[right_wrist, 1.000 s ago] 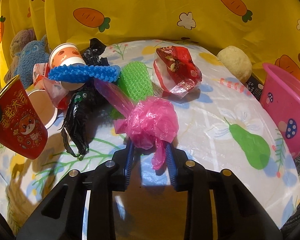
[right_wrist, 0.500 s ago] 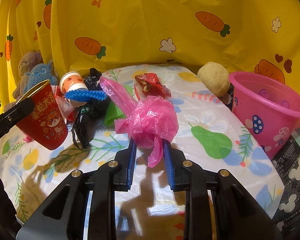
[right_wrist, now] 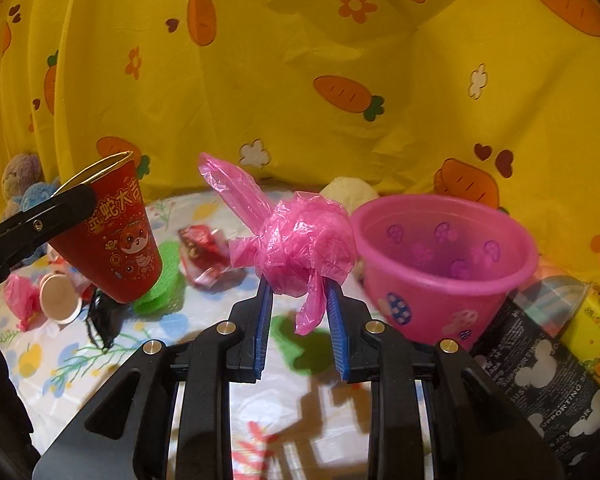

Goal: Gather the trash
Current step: 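Carry the red cup in the left gripper and pink bag in the right gripper over the pink bucket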

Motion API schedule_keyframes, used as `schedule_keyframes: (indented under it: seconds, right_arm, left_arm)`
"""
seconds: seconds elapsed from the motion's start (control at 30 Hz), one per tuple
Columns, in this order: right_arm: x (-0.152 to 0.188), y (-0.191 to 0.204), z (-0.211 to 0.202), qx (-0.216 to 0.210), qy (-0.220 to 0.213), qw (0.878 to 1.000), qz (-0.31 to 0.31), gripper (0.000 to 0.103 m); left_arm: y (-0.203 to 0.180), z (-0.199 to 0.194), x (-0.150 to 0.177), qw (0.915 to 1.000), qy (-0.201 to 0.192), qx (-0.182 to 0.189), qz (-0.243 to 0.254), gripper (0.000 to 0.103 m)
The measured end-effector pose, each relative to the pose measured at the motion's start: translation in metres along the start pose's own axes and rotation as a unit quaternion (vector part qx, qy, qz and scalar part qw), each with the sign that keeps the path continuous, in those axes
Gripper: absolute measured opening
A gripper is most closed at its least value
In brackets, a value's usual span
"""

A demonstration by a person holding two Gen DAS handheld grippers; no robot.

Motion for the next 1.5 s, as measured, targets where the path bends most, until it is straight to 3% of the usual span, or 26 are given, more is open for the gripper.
schedule_keyframes:
  seconds: [0.3,0.63,1.0,1.5]
  right_arm:
    - [-0.038,-0.075,0.018,0.079,-0.036,0.995,0.042,0.028]
    - [-0.049,-0.115,0.047,0.112,-0.030,0.991,0.070,0.028]
    - [-0.043,-0.128,0.069,0.120,-0.012,0.989,0.082,0.028]
    - [-0.039,-0.129,0.081,0.116,-0.004,0.990,0.080,0.033]
  left_arm:
    - [-0.060,0.085,-0.031,0.9949,0.005,0.100,0.010,0.053]
    - [-0.092,0.170,-0.035,0.9847,0.039,0.170,0.006,0.053]
    - [-0.096,0.215,-0.020,0.9821,0.072,0.174,0.001,0.054]
    - [-0.096,0.223,-0.015,0.9793,0.087,0.182,-0.011,0.060]
Point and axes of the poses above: each gripper's, at about its wrist camera, not at the fingertips, and z roughly the way its jaws point, y to its left, x to its underside, the point moved 4 cm from there along z, roughly the way its jaws point, and after that the axes turned 5 degrees about x, right-handed, at the moved point
